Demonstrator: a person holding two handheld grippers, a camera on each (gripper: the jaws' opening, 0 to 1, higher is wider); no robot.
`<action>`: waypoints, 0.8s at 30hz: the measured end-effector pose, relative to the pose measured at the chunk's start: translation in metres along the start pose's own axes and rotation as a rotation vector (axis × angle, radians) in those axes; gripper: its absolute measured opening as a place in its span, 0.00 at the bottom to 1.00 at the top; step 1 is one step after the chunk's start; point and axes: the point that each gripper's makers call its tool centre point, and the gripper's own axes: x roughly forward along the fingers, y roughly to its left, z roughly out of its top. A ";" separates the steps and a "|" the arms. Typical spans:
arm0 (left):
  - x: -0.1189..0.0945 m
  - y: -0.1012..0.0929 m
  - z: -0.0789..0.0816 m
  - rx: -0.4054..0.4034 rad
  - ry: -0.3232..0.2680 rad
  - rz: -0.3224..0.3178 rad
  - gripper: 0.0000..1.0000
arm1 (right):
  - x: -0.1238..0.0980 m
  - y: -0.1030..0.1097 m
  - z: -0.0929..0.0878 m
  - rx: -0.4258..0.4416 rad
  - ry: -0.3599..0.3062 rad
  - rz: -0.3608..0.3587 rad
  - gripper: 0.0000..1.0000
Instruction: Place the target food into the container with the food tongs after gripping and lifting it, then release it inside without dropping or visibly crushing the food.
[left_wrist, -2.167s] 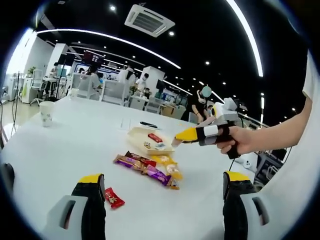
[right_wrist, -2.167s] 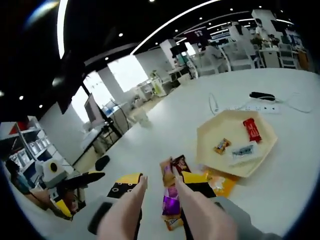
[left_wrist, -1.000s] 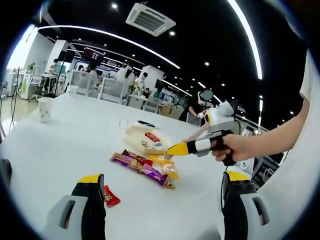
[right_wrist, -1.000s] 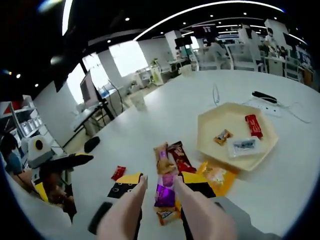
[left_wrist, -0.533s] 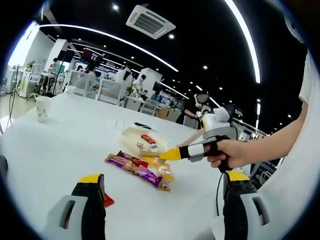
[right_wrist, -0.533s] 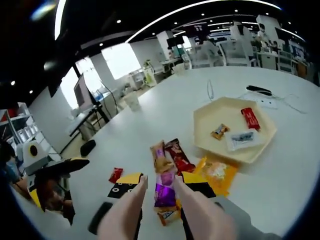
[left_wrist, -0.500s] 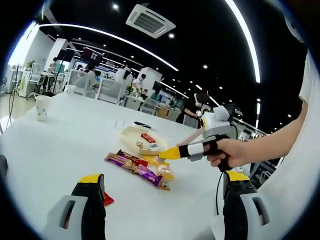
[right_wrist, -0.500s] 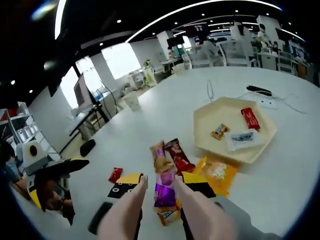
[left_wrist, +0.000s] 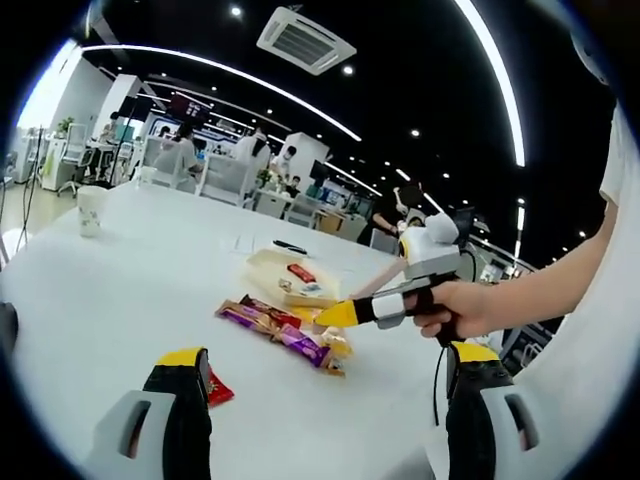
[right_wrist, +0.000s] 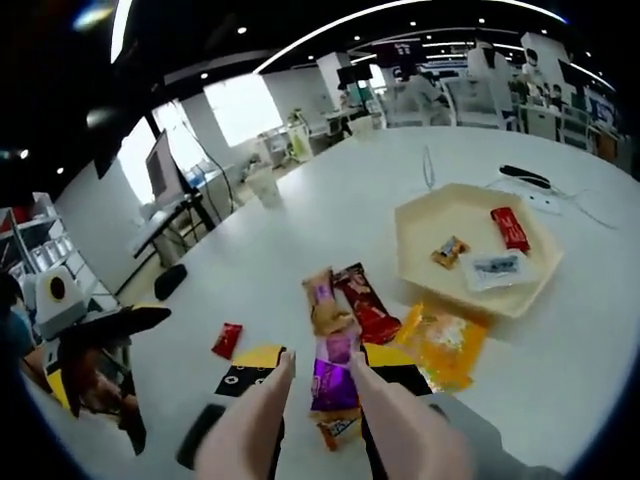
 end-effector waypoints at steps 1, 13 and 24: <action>-0.001 0.001 0.000 0.000 0.000 0.001 0.99 | 0.001 0.000 0.000 -0.003 -0.001 -0.001 0.28; -0.002 0.003 -0.002 -0.004 0.005 0.006 0.99 | 0.008 -0.005 -0.006 -0.049 0.013 -0.041 0.28; -0.002 0.006 -0.004 -0.002 0.016 0.007 0.99 | 0.013 -0.006 -0.011 -0.041 0.038 -0.052 0.29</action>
